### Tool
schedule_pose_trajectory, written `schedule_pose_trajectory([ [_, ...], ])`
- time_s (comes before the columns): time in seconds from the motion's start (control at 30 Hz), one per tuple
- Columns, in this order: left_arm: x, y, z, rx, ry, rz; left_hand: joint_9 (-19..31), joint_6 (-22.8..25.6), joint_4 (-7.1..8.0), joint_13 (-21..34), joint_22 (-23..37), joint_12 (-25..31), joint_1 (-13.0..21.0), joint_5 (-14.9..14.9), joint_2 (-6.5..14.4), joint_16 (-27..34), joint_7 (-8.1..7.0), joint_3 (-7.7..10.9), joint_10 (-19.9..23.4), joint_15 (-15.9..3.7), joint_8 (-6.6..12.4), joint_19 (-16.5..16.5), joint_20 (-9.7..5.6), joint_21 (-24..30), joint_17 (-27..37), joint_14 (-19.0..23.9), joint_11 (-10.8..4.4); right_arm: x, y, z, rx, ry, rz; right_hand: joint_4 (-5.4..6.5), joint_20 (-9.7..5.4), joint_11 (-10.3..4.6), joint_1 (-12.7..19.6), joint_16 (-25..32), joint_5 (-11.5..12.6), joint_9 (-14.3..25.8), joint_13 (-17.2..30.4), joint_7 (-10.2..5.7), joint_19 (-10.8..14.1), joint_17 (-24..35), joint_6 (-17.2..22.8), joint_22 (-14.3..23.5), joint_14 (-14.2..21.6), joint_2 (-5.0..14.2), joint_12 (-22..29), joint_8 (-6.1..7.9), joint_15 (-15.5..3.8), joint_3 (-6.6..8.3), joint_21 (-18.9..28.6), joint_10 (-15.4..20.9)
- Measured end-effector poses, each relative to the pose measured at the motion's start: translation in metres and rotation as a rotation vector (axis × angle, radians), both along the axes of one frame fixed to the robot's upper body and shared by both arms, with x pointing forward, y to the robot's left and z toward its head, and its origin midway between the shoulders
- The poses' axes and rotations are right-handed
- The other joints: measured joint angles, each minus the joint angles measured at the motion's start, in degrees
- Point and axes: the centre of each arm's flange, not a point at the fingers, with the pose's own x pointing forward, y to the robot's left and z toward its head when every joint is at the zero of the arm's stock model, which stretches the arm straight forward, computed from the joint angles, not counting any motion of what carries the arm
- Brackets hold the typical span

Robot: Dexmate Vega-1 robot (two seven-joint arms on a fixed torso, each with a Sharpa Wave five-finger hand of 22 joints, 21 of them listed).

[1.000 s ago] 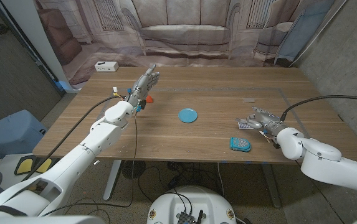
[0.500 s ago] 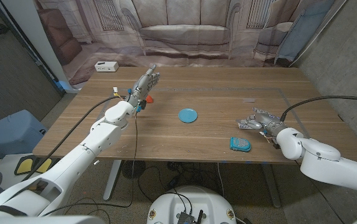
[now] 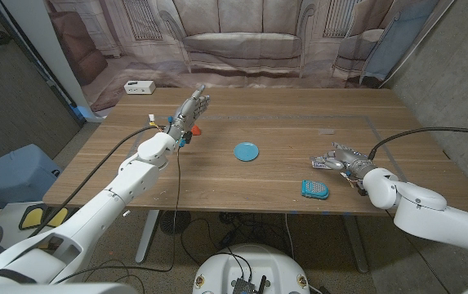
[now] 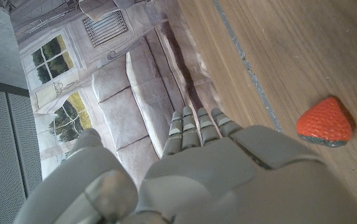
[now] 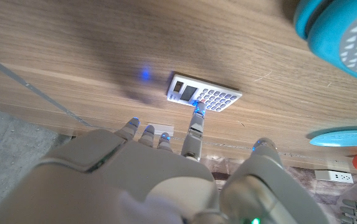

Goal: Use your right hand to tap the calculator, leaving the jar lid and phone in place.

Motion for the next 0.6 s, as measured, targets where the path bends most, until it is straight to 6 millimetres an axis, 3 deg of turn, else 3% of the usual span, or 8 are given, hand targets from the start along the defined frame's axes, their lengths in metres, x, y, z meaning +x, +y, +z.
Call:
schedule_pose_trajectory([
  [0.6,0.0013,-0.0016,0.0003,0.010,0.009,-0.002,0.0,0.1,-0.19,0.0,0.0,0.0,-0.3,0.0,0.3,0.0,-0.09,0.19,0.0,0.00,0.00,0.0,0.00,0.0,0.0,0.0,0.00,0.0034,-0.0035,-0.0076,0.015,0.037,-0.004,0.00,0.32,0.00,0.0,0.0,0.0,0.0,0.0,-0.31,-0.3,0.0,0.3,0.0,0.0,0.00,0.0,-0.08,0.00,0.00,0.0,0.0],
])
